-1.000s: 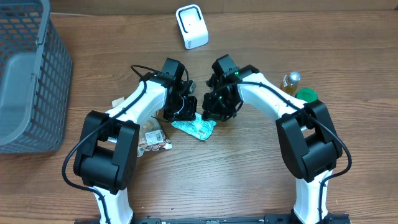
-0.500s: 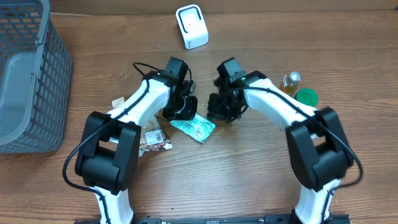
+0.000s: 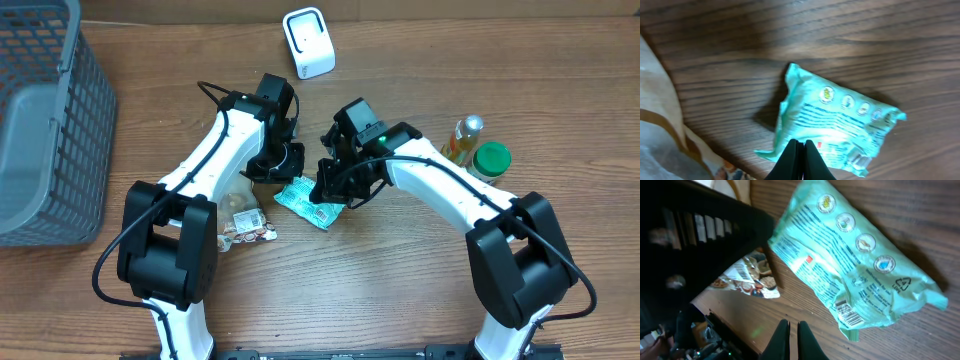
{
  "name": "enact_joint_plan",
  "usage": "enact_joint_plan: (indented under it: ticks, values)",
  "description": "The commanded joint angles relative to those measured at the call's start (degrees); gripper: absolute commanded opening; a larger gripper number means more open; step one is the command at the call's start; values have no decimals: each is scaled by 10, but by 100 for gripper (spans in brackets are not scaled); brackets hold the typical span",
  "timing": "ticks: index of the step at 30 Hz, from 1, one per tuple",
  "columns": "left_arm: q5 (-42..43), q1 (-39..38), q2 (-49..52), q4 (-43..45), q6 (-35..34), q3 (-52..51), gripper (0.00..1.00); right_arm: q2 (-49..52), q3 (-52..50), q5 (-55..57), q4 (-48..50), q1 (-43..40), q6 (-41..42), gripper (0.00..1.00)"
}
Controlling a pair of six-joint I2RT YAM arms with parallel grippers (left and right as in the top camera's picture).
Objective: Scan the item barcode
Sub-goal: 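Bring both grippers down onto the teal wipes pack to grasp it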
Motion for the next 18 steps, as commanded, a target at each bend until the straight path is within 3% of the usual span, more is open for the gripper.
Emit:
enact_joint_plan:
  ticks: [1,11,18]
  values:
    - [-27,2,21,1,-4,5,4,11,-26,14,22,12,42,4]
    - [-22,-5,41,8,-8,5,4,11,-50,55,36,18,52,4]
    - [79,0,41,-9,12,19,4,11,-50,55,40,18,52,4]
